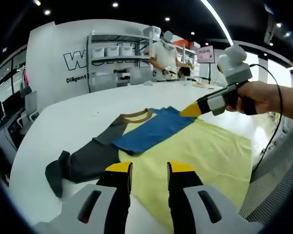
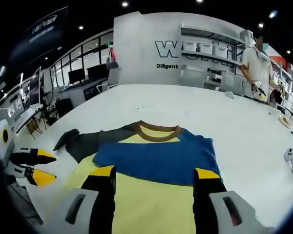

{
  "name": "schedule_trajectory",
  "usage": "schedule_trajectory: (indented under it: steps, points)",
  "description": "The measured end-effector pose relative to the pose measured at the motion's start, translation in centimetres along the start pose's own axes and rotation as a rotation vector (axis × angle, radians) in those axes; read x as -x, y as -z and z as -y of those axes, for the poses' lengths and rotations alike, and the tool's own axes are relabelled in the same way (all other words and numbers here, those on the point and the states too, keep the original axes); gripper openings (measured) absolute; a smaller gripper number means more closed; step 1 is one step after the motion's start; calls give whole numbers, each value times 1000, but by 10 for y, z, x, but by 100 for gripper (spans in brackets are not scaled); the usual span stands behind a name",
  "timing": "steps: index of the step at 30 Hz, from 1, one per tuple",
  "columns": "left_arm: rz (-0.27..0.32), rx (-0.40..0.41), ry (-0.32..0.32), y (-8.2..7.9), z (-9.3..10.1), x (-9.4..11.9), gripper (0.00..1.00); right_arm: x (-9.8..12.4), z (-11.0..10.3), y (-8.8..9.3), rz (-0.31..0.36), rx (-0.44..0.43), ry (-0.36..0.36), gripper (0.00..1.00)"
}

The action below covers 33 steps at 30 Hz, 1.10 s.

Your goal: Fold the garment on the visible template until the final outline fits inside the template.

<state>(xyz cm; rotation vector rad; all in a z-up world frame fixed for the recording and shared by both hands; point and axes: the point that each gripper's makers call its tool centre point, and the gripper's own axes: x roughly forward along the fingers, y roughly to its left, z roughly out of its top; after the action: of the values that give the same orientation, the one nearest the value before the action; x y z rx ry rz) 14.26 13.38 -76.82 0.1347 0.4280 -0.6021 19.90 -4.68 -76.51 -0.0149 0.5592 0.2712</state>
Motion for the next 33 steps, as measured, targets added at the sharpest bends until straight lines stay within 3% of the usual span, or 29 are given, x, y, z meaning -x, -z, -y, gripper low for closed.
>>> schedule_trajectory:
  steps: [3,8,9,13,19,20,21,22,25,33]
  points:
    - [3,-3,-32,-1,-11,4,23,3,-5,3,-3,1,-6,61]
    - [-5,-13,-146,0,-48,15,23,9,-15,4,3,1,-20,61]
    - [-43,-30,-192,6,-61,18,23,9,-16,4,4,4,-25,60]
    - [-49,4,-223,10,-81,22,24,7,-19,5,-10,0,-42,60]
    - [-88,-22,-282,16,-112,25,25,9,-19,4,-6,-17,-41,60]
    - [-101,-6,-308,18,-117,27,25,10,-18,4,-9,-28,-38,60]
    - [-100,-39,-341,15,-123,29,24,10,-19,4,-10,-27,-39,60]
    - [-101,-111,-327,11,-124,27,25,11,-20,4,-8,-25,-41,60]
    - [-117,-57,-328,15,-130,26,26,12,-23,4,-12,-13,-48,60]
    - [-190,-96,-334,34,-151,17,27,15,-32,12,-36,-13,-73,62]
